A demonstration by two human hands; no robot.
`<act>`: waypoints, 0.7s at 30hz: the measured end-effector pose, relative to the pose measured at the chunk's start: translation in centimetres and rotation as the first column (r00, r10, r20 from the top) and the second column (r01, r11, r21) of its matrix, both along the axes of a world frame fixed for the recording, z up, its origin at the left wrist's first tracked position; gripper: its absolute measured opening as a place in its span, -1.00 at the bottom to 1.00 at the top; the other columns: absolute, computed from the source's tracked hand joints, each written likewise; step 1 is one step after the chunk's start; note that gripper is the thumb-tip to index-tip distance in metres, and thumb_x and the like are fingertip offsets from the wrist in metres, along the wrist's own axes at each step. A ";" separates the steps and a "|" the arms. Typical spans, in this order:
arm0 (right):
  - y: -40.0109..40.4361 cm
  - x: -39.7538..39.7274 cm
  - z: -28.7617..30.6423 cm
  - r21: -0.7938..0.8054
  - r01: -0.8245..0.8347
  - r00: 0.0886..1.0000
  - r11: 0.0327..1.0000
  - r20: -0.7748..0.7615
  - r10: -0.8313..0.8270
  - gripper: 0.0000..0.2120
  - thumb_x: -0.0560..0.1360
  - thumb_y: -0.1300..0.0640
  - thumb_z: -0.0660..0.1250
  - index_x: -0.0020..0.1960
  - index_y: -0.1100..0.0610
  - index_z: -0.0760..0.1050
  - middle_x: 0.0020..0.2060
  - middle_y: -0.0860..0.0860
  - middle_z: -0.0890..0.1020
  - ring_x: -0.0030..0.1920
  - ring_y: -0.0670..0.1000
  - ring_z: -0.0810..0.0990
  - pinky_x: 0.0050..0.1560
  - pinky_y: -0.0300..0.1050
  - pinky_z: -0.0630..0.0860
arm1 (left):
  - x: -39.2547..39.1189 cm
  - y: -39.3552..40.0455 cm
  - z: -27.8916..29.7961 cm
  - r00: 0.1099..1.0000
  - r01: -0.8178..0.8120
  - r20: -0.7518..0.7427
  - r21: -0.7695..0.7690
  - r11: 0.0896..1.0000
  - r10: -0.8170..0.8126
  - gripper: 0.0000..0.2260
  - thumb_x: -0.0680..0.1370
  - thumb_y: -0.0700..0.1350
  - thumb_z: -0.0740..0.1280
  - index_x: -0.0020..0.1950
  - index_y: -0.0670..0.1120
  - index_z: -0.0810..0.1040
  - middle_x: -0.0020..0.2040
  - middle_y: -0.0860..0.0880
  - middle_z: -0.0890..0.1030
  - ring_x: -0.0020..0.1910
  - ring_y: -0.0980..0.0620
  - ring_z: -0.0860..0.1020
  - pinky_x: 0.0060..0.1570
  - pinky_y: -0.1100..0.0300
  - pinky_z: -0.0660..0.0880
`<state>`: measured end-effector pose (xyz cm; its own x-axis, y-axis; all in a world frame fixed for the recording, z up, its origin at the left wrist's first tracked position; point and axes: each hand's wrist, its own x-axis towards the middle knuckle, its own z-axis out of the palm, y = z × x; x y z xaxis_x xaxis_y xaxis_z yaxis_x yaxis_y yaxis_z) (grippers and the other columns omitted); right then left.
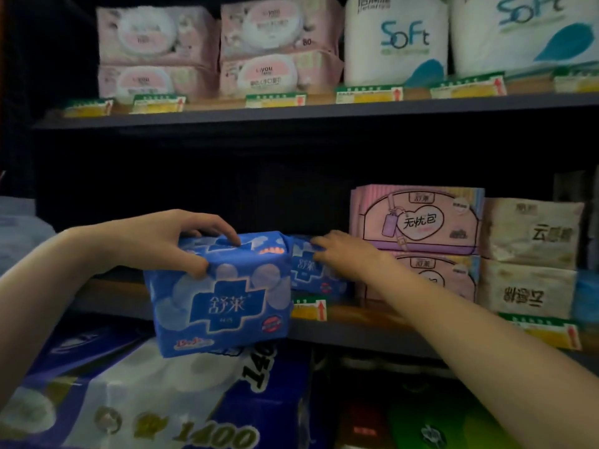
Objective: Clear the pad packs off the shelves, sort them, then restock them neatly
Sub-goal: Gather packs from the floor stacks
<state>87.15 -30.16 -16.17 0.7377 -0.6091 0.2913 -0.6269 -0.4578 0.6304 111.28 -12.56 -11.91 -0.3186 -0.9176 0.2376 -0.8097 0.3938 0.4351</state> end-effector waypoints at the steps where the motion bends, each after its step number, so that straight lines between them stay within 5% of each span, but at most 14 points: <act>1: 0.2 -0.3 0.0 -0.019 -0.036 0.998 0.999 0.058 0.037 -0.56 0.56 0.21 0.21 0.43 0.12 0.29 0.47 0.14 0.19 0.42 0.16 0.23 0.43 -0.01 0.10 | 0.0 -0.5 0.0 1.000 0.010 -0.011 -0.012 1.000 -0.010 -0.57 0.09 0.14 0.38 -0.05 0.34 0.53 -0.07 0.14 0.63 -0.13 0.09 0.65 -0.18 0.17 0.59; 3: 1.0 -1.0 0.1 -0.089 -0.142 0.943 0.986 0.291 0.163 -0.55 0.53 0.29 0.24 0.40 0.15 0.33 0.47 0.14 0.20 0.45 0.14 0.19 0.45 -0.04 0.09 | -0.2 -1.4 0.1 0.999 0.025 -0.033 -0.061 0.998 -0.027 -0.55 0.09 0.12 0.38 -0.03 0.31 0.52 -0.03 0.07 0.62 -0.11 0.08 0.65 -0.15 0.16 0.60; 5: 2.6 -2.2 0.4 -0.209 -0.199 0.759 0.957 0.586 0.285 -0.59 0.50 0.32 0.26 0.34 0.17 0.41 0.41 0.15 0.30 0.43 0.13 0.23 0.41 -0.05 0.18 | -0.8 -2.5 0.4 0.997 0.040 -0.068 -0.113 0.993 -0.048 -0.53 0.09 0.10 0.37 0.00 0.26 0.53 0.01 0.06 0.61 -0.10 0.07 0.64 -0.13 0.14 0.60; 7: 3.8 -3.8 0.4 -0.388 -0.163 0.605 0.907 0.687 0.402 -0.71 0.46 0.31 0.31 0.18 0.20 0.53 0.28 0.18 0.43 0.35 0.17 0.35 0.33 0.02 0.29 | -1.8 -4.0 0.9 0.992 0.049 -0.104 -0.151 0.987 -0.065 -0.51 0.11 0.10 0.37 0.04 0.21 0.51 0.05 0.06 0.59 -0.06 0.06 0.63 -0.08 0.10 0.60; 9: 3.8 -5.5 0.2 -0.446 -0.080 0.551 0.891 0.725 0.412 -0.78 0.44 0.29 0.35 0.08 0.21 0.55 0.25 0.20 0.45 0.33 0.21 0.36 0.32 0.08 0.29 | -3.1 -5.8 1.3 0.995 0.051 -0.071 -0.164 0.985 -0.064 -0.48 0.13 0.11 0.36 0.08 0.19 0.46 0.09 0.08 0.56 -0.02 0.08 0.61 -0.03 0.10 0.59; 12: 2.7 -7.5 -0.3 -0.400 0.038 0.540 0.916 0.779 0.319 -0.74 0.43 0.27 0.36 0.12 0.23 0.53 0.30 0.23 0.39 0.36 0.24 0.30 0.34 0.13 0.25 | -5.1 -9.0 1.3 0.997 0.038 0.066 -0.104 0.994 -0.031 -0.57 0.27 0.03 0.38 0.11 0.17 0.40 0.15 0.05 0.52 0.01 0.11 0.56 0.04 0.22 0.53; 14: 1.5 -8.7 -0.8 -0.418 0.100 0.571 0.903 0.767 0.291 -0.67 0.39 0.26 0.41 0.15 0.23 0.52 0.29 0.25 0.39 0.35 0.25 0.30 0.33 0.18 0.27 | -6.5 -11.4 1.0 0.972 -0.040 0.223 -0.124 0.992 0.067 -0.61 0.47 -0.14 0.33 0.22 0.16 0.34 0.25 -0.01 0.49 0.15 0.06 0.50 0.26 0.06 0.38; 17: -0.4 -10.4 -1.8 -0.416 0.117 0.625 0.902 0.736 0.258 -0.52 0.32 0.17 0.49 0.21 0.17 0.47 0.30 0.25 0.39 0.33 0.22 0.25 0.30 0.24 0.30 | -9.1 -13.3 -0.3 0.843 -0.115 0.490 -0.241 0.964 0.223 -0.42 0.50 -0.10 0.32 0.45 0.11 0.16 0.38 0.04 0.37 0.36 -0.01 0.32 0.39 -0.06 0.09; 21: -1.9 -12.0 -2.9 -0.435 0.097 0.728 0.895 0.644 0.235 -0.14 0.19 -0.14 0.55 0.37 0.04 0.27 0.39 0.20 0.28 0.39 0.20 0.15 0.34 0.24 0.14 | -10.4 -13.9 -1.8 0.837 -0.123 0.481 -0.297 0.947 0.260 -0.27 0.42 -0.05 0.40 0.48 0.14 0.06 0.38 0.09 0.31 0.31 -0.01 0.28 0.32 -0.03 0.14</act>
<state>75.16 -32.06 -19.08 0.2801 -0.2617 0.9236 -0.9285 -0.3181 0.1915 100.93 -26.50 -13.67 -0.2803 -0.9066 0.3154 -0.9582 0.2450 -0.1475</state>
